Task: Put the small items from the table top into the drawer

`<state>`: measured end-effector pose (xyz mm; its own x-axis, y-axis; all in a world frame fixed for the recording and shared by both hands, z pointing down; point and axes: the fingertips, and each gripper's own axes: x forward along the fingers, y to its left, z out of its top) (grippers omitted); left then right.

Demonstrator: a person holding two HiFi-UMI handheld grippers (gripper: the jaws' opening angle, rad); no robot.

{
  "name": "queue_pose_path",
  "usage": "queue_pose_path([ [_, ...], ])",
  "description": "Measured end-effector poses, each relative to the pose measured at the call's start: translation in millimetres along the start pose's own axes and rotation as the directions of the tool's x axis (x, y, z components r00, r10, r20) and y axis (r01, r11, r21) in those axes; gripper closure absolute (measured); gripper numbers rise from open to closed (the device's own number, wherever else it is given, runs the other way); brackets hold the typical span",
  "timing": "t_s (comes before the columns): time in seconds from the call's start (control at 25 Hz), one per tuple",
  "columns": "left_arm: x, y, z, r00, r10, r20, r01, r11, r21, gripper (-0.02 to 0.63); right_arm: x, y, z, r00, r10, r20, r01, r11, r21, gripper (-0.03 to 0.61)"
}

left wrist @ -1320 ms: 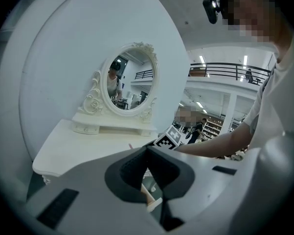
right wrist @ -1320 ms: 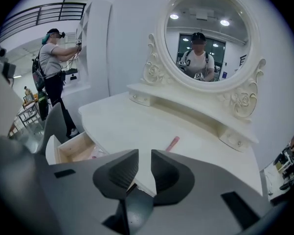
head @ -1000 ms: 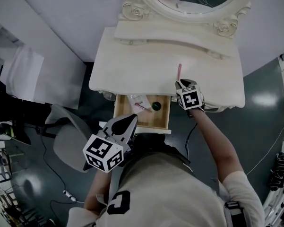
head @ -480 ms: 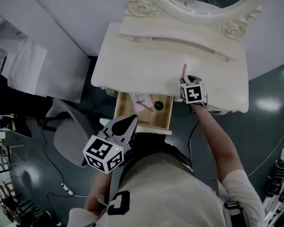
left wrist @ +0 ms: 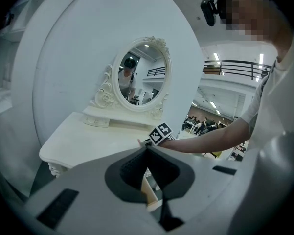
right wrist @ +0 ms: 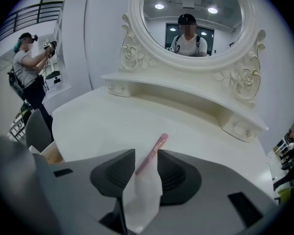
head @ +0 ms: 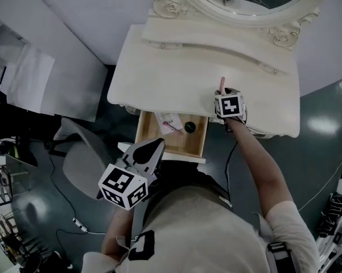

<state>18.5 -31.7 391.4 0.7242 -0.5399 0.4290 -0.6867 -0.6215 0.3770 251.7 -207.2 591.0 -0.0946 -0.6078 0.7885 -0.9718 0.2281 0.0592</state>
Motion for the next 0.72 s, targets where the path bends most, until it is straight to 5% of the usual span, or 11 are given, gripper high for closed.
queue_pose_path([
  [0.6,1,11,0,0.999,0.033,-0.004,-0.033,0.999,-0.024,0.558,22,-3,-11,0.998,0.013,-0.056,-0.011,0.999,0.038,0.448],
  [0.72,1,11,1,0.999,0.032,0.0,-0.032,0.999,-0.021,0.558,24,4,-10,0.997,0.044,-0.056,-0.043,0.999,0.024,0.498],
])
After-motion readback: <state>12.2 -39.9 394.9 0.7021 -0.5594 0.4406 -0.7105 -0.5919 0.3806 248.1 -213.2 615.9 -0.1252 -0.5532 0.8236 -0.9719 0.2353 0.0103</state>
